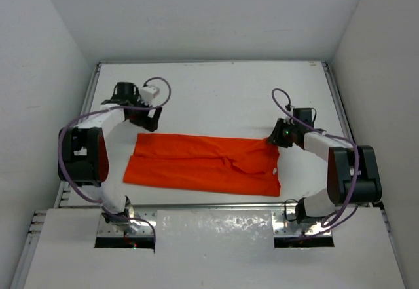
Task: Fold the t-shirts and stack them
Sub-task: Fold the other side of the tshirt into a rectangle
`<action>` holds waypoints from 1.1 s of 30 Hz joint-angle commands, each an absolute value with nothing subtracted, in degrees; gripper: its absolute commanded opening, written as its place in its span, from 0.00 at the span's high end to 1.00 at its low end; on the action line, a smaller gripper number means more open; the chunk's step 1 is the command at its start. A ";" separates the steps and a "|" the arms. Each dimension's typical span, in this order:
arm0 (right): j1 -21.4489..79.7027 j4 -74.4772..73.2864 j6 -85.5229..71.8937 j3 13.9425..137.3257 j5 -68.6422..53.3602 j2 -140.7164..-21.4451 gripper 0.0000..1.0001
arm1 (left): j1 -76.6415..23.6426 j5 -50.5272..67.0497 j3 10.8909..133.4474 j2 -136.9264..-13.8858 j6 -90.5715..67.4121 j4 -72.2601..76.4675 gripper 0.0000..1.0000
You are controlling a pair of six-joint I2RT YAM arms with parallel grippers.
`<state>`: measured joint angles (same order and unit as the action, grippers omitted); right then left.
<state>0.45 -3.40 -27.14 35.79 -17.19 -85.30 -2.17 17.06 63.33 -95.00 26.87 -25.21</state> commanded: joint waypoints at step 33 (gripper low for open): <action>-2.29 -11.76 -23.47 40.60 -12.14 -82.27 0.52 | 6.77 18.00 59.41 -97.65 29.97 -21.70 0.05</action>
<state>-2.13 -8.08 -26.68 37.50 -13.65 -85.86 6.11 14.72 57.04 -101.03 28.49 -18.65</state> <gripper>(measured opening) 0.462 0.946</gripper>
